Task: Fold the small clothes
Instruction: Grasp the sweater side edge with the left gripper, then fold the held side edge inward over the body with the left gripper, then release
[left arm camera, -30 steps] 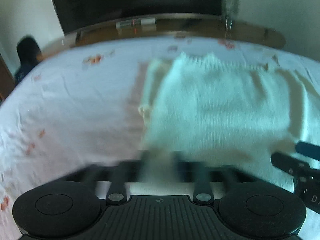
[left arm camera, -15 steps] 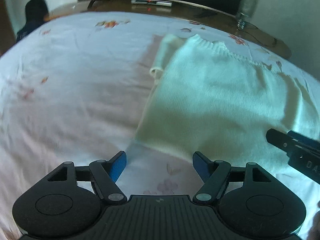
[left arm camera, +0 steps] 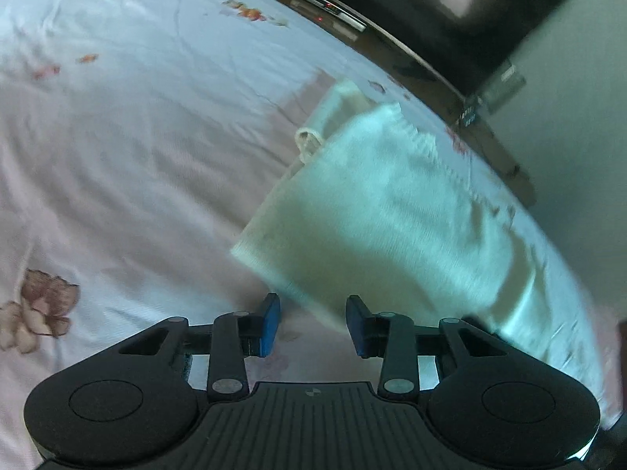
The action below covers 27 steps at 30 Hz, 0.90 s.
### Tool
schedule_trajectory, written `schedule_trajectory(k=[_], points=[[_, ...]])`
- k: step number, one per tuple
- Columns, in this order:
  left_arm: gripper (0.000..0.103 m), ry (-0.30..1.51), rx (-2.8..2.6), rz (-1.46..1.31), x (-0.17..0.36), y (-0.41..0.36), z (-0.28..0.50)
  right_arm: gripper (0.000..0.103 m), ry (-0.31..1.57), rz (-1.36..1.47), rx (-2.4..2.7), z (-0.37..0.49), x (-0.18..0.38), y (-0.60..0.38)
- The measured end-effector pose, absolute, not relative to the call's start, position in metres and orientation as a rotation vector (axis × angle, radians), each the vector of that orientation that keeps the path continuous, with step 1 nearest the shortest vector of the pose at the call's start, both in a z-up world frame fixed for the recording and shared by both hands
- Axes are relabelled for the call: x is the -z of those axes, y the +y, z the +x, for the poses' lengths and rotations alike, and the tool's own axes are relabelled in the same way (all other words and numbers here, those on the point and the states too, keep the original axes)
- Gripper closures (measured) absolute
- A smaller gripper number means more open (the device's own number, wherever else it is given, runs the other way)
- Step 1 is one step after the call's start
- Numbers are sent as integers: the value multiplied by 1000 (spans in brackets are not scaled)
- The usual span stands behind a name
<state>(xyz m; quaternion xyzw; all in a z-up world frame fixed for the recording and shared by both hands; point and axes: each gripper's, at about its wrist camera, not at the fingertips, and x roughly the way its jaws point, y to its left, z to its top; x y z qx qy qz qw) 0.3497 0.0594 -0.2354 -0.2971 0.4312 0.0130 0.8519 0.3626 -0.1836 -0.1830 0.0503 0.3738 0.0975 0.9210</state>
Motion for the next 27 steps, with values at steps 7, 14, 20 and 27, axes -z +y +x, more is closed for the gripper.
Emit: schedule_trajectory(k=[7, 14, 20, 27], points=[[65, 837, 2, -755, 248, 60, 372, 45, 741, 93, -196, 367, 185, -185], [88, 807, -11, -806, 258, 56, 397, 45, 724, 86, -194, 385, 189, -185], [90, 794, -30, -781, 254, 52, 405, 46, 714, 67, -194, 403, 189, -185], [92, 730, 3, -694, 232, 49, 400, 54, 738, 27, -167, 422, 194, -186]])
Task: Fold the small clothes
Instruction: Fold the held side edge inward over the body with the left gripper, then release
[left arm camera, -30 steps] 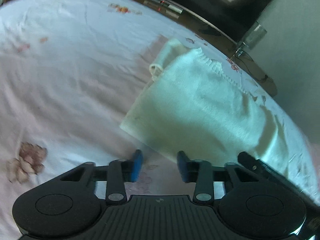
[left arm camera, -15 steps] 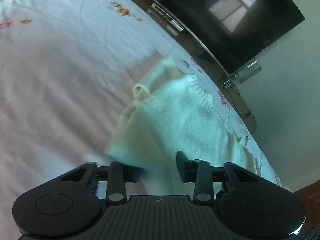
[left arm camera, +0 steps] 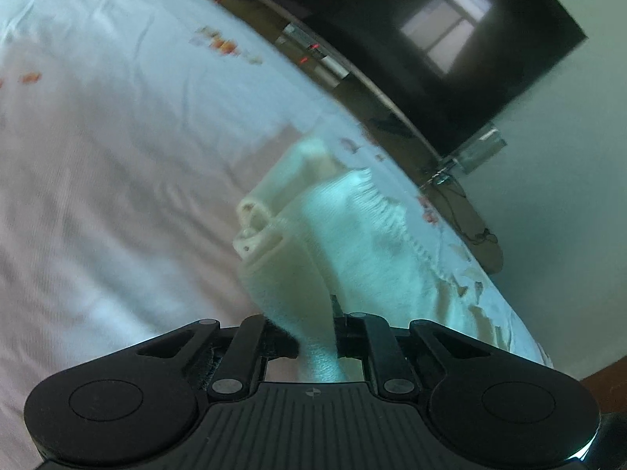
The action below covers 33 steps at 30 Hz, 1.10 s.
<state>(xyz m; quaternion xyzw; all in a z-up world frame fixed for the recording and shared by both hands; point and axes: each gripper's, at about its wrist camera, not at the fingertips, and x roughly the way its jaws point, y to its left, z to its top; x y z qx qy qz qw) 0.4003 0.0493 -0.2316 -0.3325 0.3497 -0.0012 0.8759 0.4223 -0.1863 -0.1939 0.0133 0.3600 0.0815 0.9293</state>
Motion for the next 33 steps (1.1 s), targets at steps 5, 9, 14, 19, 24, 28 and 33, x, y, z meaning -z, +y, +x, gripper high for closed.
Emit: schedule_trajectory(k=[5, 9, 14, 19, 24, 28, 33], points=[[92, 683, 43, -607, 216, 39, 402, 67, 723, -3, -179, 420, 187, -184], [96, 669, 66, -594, 210, 37, 403, 64, 732, -104, -172, 415, 199, -178], [96, 619, 165, -443, 191, 8, 405, 66, 696, 85, -165, 408, 184, -200], [96, 631, 322, -338, 182, -38, 406, 66, 688, 182, -162, 396, 176, -226], [96, 710, 470, -263, 195, -88, 398, 63, 663, 246, -110, 378, 162, -265], [96, 785, 548, -209, 208, -113, 388, 61, 686, 297, -63, 364, 163, -297], [95, 796, 540, -169, 190, -114, 378, 60, 715, 363, -56, 353, 169, -318]])
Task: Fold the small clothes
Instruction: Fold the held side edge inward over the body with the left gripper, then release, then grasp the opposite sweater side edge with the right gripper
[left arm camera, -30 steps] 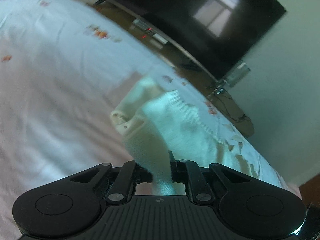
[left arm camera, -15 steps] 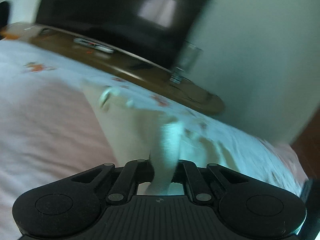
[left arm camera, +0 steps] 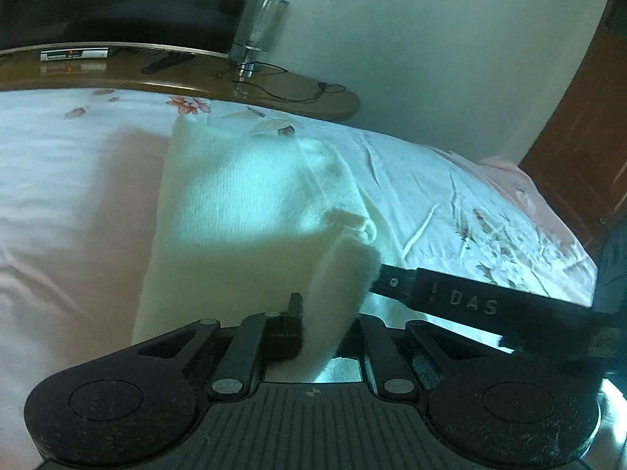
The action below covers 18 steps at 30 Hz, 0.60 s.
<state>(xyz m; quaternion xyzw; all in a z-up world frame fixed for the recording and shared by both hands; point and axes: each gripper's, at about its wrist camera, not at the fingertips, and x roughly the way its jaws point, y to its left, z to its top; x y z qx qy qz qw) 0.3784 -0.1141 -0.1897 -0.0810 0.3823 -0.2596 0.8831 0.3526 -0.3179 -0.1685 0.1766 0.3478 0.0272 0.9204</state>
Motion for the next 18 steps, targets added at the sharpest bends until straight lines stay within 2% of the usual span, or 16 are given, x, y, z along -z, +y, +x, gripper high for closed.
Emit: schedule_trajectory(k=[1, 6, 11, 18], points=[[93, 795, 543, -159, 184, -114, 375, 60, 716, 381, -53, 351, 168, -321], [66, 799, 627, -213, 151, -106, 363, 57, 706, 462, -36, 350, 163, -336], [62, 756, 519, -222, 139, -83, 377, 47, 714, 579, -68, 351, 165, -341], [62, 779, 321, -181, 173, -54, 427, 50, 754, 640, -125, 380, 184, -329]])
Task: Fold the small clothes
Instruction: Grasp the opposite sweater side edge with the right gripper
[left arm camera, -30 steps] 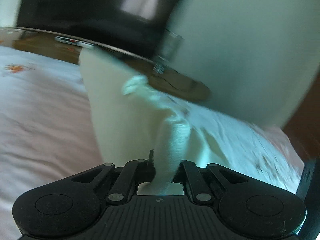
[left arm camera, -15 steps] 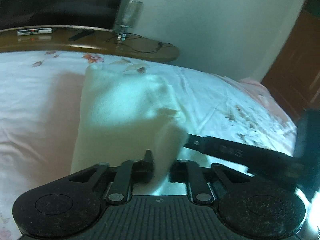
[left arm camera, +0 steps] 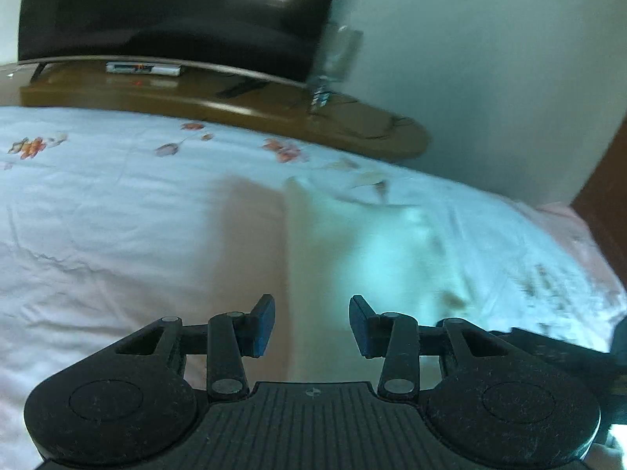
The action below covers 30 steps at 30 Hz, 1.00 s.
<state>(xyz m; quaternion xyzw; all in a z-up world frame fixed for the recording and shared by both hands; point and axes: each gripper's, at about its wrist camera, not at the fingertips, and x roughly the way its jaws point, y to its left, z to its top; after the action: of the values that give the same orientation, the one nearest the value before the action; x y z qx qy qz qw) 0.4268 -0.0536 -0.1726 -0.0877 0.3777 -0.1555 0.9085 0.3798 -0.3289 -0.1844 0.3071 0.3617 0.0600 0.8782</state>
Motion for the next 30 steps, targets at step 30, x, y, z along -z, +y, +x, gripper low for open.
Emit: schedule_trajectory(k=[30], points=[[49, 764, 349, -146, 184, -108, 422, 73, 710, 188, 57, 373, 166, -328]])
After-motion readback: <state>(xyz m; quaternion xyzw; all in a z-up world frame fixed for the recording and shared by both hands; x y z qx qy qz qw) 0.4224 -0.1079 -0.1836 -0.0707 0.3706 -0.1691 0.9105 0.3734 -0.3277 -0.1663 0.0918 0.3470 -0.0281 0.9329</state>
